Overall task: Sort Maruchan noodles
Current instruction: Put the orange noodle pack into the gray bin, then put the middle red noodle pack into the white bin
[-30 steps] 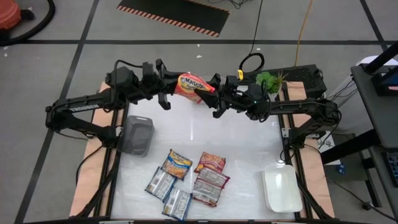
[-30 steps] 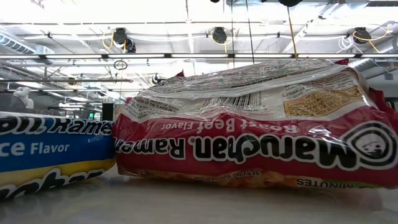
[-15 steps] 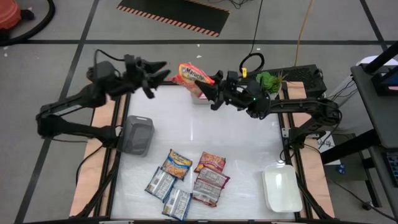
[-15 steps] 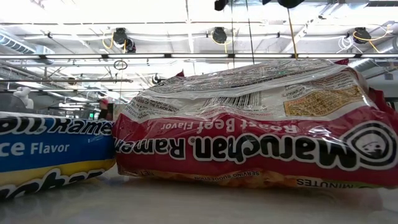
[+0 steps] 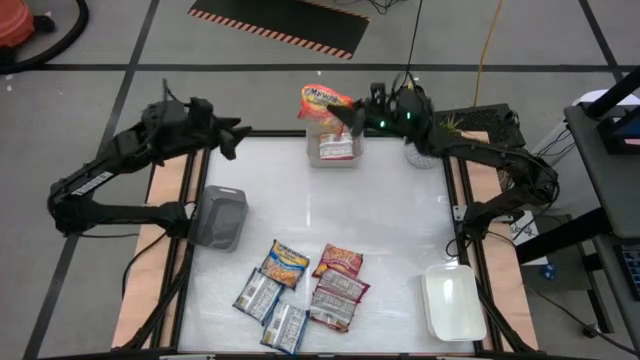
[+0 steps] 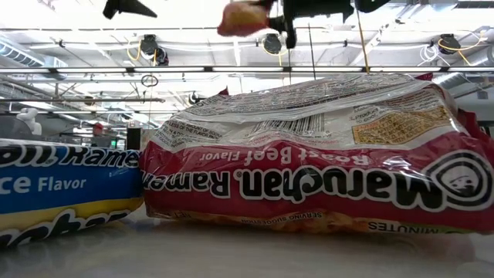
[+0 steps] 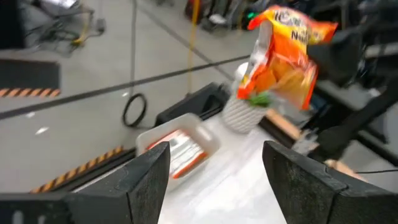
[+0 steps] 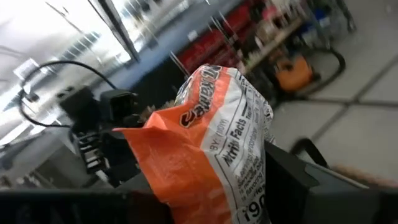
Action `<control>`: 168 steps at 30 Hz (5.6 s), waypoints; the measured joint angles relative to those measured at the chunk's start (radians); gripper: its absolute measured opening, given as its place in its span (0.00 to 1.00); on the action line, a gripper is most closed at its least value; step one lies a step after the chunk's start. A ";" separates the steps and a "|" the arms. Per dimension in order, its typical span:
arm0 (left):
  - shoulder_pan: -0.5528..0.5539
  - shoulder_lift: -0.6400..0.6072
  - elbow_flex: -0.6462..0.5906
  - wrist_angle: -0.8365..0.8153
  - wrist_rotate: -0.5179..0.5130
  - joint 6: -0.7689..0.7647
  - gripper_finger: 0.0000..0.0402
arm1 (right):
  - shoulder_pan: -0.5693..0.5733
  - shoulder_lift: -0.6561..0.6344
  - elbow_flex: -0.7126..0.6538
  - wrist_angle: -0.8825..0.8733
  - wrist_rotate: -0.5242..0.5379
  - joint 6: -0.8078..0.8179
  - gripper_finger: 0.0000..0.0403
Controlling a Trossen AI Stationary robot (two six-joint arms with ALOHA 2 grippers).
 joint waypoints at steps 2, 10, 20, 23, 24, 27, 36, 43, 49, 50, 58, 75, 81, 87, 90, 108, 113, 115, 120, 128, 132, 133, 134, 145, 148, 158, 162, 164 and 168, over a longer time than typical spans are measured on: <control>0.000 0.022 0.000 -0.018 -0.020 -0.008 0.65 | -0.059 0.011 0.039 -0.068 -0.085 -0.002 0.38; 0.000 0.145 -0.001 0.005 -0.111 0.033 0.65 | -0.252 0.082 0.116 -0.155 -0.337 -0.079 0.38; -0.011 0.280 -0.001 0.164 -0.063 -0.050 0.65 | -0.349 0.207 0.117 -0.192 -0.425 -0.159 0.38; -0.026 0.285 -0.001 0.190 -0.007 -0.101 0.65 | -0.351 0.263 0.117 -0.182 -0.434 -0.158 0.38; -0.036 0.284 -0.001 0.203 0.007 -0.116 0.65 | -0.353 0.282 0.117 -0.182 -0.445 -0.150 0.38; -0.071 0.279 -0.001 0.218 0.035 -0.174 0.65 | -0.362 0.320 0.117 -0.154 -0.517 -0.100 0.38; -0.173 0.280 -0.001 0.215 0.041 -0.223 0.65 | -0.371 0.435 0.117 -0.167 -0.607 -0.057 0.38; -0.238 0.282 -0.001 0.248 0.037 -0.285 0.65 | -0.370 0.479 0.117 -0.175 -0.589 -0.038 0.38; -0.265 0.284 -0.001 0.225 0.011 -0.223 0.65 | -0.369 0.480 0.117 -0.228 -0.515 -0.134 0.38; -0.268 0.284 -0.001 0.221 0.007 -0.225 0.65 | -0.370 0.480 0.117 -0.243 -0.509 -0.135 0.38; -0.272 0.284 -0.001 0.220 -0.006 -0.161 0.65 | -0.372 0.480 0.117 -0.346 -0.506 -0.161 0.38; -0.295 0.284 -0.001 0.221 -0.005 -0.022 0.65 | -0.360 0.480 0.107 -0.390 -0.421 -0.206 0.45; -0.305 0.284 -0.001 0.220 -0.003 0.030 0.65 | -0.347 0.480 0.063 -0.392 -0.421 -0.202 0.51; -0.306 0.283 -0.001 0.202 0.017 0.042 0.65 | -0.347 0.480 0.056 -0.355 -0.421 -0.243 0.56; -0.311 0.283 -0.001 0.162 0.035 0.026 0.65 | -0.347 0.471 0.056 -0.336 -0.413 -0.225 0.61; -0.391 0.282 -0.001 0.059 0.115 0.000 0.65 | -0.307 0.124 0.056 -0.477 -0.266 -0.270 0.65; -0.421 0.282 -0.001 0.061 0.140 0.014 0.65 | -0.220 0.005 0.056 -0.580 -0.199 -0.315 0.65; -0.434 0.282 -0.001 0.061 0.140 0.034 0.65 | -0.174 -0.034 0.056 -0.628 -0.171 -0.349 0.65; -0.456 0.282 -0.001 0.062 0.137 0.068 0.65 | -0.063 -0.098 0.056 -0.774 -0.153 -0.388 0.65; -0.475 0.282 -0.001 0.062 0.150 0.104 0.65 | 0.096 -0.164 0.056 -0.916 -0.032 -0.279 0.65; -0.475 0.282 -0.001 0.062 0.192 0.132 0.65 | 0.152 -0.182 0.056 -0.948 0.061 -0.264 0.65; -0.475 0.282 -0.001 0.062 0.195 0.133 0.65 | 0.161 -0.184 0.056 -0.959 0.089 -0.263 0.65; -0.475 0.282 -0.001 0.062 0.197 0.132 0.65 | 0.171 -0.185 0.056 -0.961 0.114 -0.263 0.65; -0.475 0.282 -0.001 0.068 0.198 0.046 0.65 | 0.180 -0.202 -0.028 -0.950 0.200 -0.288 0.65; -0.475 0.288 -0.001 0.081 0.174 0.053 0.65 | 0.178 -0.228 -0.111 -0.894 0.169 -0.270 0.65; -0.475 0.425 0.000 0.239 0.260 0.067 0.65 | 0.177 -0.427 -0.405 -0.675 0.023 0.004 0.65; -0.479 0.491 0.000 0.257 0.314 0.038 0.65 | 0.172 -0.501 -0.475 -0.632 0.052 0.063 0.65; -0.483 0.520 0.000 0.257 0.325 0.014 0.65 | 0.169 -0.519 -0.484 -0.634 0.069 0.081 0.65; -0.501 0.566 0.000 0.272 0.368 -0.027 0.62 | 0.169 -0.542 -0.484 -0.628 0.070 0.079 0.65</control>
